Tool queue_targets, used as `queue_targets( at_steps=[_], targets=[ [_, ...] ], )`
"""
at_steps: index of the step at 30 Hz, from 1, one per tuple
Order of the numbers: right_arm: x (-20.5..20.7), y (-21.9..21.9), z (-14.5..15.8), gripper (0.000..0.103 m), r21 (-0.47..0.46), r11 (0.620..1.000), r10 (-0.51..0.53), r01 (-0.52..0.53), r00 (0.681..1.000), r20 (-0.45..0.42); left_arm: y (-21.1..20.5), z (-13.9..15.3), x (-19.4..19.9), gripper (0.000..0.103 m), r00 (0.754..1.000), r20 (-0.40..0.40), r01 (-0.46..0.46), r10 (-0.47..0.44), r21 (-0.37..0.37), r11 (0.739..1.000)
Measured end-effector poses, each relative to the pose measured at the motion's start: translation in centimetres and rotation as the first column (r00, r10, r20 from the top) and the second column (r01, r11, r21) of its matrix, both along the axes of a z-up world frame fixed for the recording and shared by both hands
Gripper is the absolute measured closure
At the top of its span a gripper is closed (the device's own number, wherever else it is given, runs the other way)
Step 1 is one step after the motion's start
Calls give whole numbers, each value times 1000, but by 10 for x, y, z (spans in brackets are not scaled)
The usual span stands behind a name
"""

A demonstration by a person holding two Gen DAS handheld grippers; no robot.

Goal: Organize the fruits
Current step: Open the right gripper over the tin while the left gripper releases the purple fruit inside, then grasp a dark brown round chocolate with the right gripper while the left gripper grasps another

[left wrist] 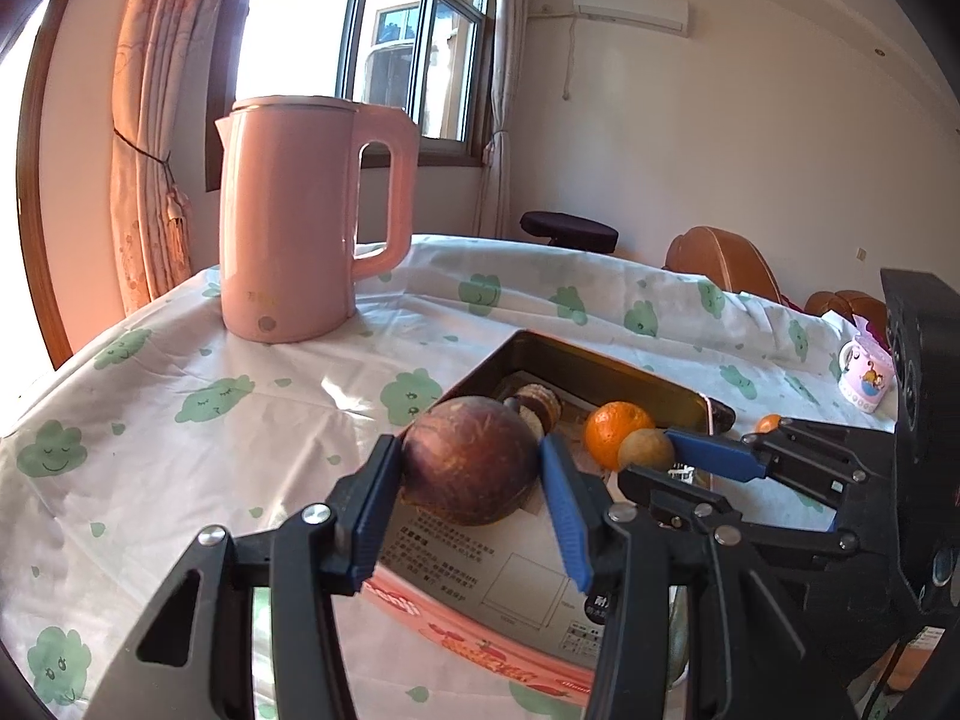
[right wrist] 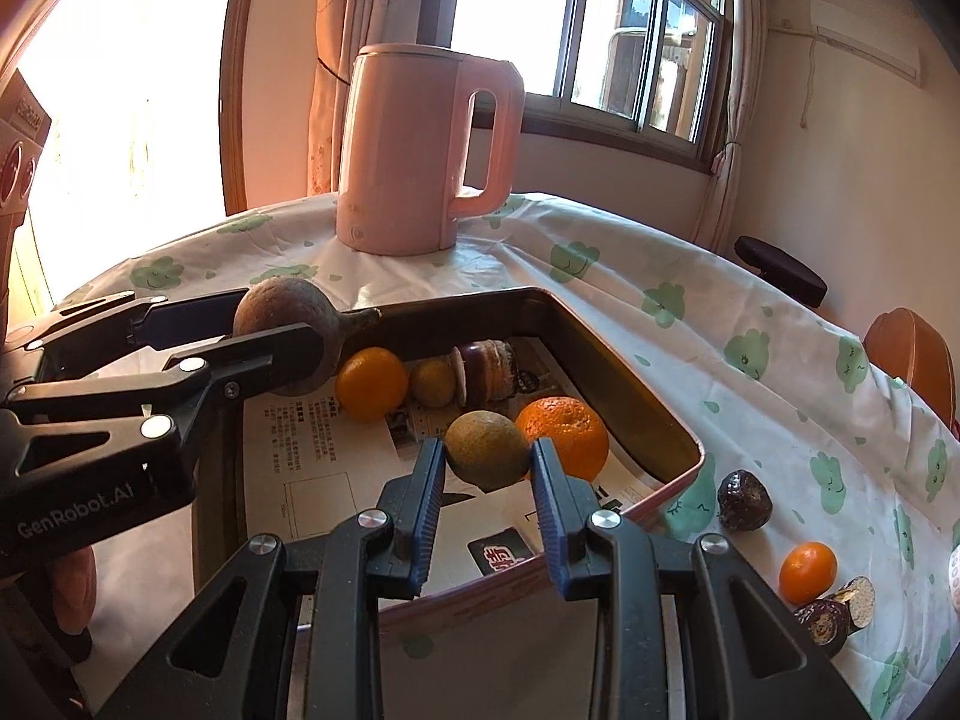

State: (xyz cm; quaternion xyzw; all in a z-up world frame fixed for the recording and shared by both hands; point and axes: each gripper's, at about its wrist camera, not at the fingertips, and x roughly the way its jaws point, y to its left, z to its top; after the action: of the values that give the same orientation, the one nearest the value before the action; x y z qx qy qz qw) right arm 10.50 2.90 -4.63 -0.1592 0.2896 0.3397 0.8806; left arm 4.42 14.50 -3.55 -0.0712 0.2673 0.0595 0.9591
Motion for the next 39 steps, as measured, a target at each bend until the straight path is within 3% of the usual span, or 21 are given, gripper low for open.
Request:
queue_targets(
  at_steps=[10,13,16,23,28,33,39],
  targets=[
    [1,1,-1,72,0,1000,1,-1,1000,-13,0,1,-1,53,1000,3,-9,9,6,1000],
    [1,1,-2,68,-2,1000,1,-1,1000,-18,-1,1,-2,48,1000,8,-13,13,12,1000],
    [1,-1,-1,53,9,1000,-1,1,1000,-16,-2,3,-4,40,1000,21,-19,18,16,1000],
    [-2,-13,6,49,37,999,-38,38,999,19,-4,8,-11,19,998,63,-31,30,7,1000],
    [-6,-49,20,46,66,995,-84,80,995,54,-8,15,-14,9,996,85,-36,35,6,999],
    [0,-107,22,43,4,983,-184,184,980,80,-21,19,-12,5,996,93,-8,8,3,1000],
    [18,-171,13,43,16,949,-314,314,949,-19,-49,20,-1,5,995,79,53,-53,9,999]
  ],
)
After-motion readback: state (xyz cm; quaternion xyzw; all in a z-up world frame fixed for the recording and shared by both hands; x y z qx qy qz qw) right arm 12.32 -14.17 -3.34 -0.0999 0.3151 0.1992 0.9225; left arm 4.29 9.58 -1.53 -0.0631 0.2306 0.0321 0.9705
